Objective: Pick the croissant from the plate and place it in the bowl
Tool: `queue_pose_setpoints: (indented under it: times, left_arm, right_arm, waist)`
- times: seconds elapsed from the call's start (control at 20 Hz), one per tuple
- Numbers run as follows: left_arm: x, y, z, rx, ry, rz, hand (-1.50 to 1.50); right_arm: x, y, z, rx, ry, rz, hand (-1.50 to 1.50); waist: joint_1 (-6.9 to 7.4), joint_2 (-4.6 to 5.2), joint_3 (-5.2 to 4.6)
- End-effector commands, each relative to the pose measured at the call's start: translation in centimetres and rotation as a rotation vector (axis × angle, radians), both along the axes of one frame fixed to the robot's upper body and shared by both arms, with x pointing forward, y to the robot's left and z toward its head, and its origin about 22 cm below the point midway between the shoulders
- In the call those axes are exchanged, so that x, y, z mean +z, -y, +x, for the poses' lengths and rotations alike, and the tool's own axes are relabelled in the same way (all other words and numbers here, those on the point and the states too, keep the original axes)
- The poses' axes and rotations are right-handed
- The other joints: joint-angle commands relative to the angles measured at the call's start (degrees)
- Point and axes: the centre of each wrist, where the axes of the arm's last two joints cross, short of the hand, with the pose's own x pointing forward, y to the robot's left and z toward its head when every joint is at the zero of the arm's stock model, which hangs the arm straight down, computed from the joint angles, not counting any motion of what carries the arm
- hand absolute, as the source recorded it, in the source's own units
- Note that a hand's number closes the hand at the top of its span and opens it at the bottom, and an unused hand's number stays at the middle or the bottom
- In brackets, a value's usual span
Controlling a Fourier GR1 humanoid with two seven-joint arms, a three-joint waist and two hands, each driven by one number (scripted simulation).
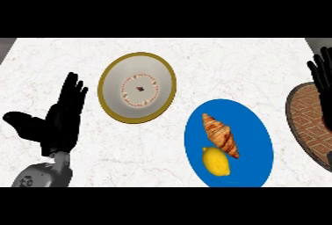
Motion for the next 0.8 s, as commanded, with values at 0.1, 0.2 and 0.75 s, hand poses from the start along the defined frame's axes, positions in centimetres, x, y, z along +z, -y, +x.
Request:
queue_pose_setpoints:
  times: [0.1,0.2,0.75]
  left_arm:
    - [-0.9,-2.3,0.7,-0.139,-0.085,0.106,0.0]
    - [0.0,-4.3,0.8,-0.192,-0.106,0.203,0.0]
    - [1.8,-6.0,2.7,-0.289,-0.135,0.194,0.0]
  right_arm:
    - [-1.8,-4.3,-0.7,0.146,-0.046,-0.225,1.5]
    - [-2.3,-7.1,-1.3,0.228,-0.075,-0.343,1.5]
    - [-7.5,-13.9,-6.7,0.357,0.351,-0.794,-1.5]
  waist:
    - [1.95,-1.75,1.33]
    - [2.65,-1.82,1.23]
    - [1.56,-2.02,1.42]
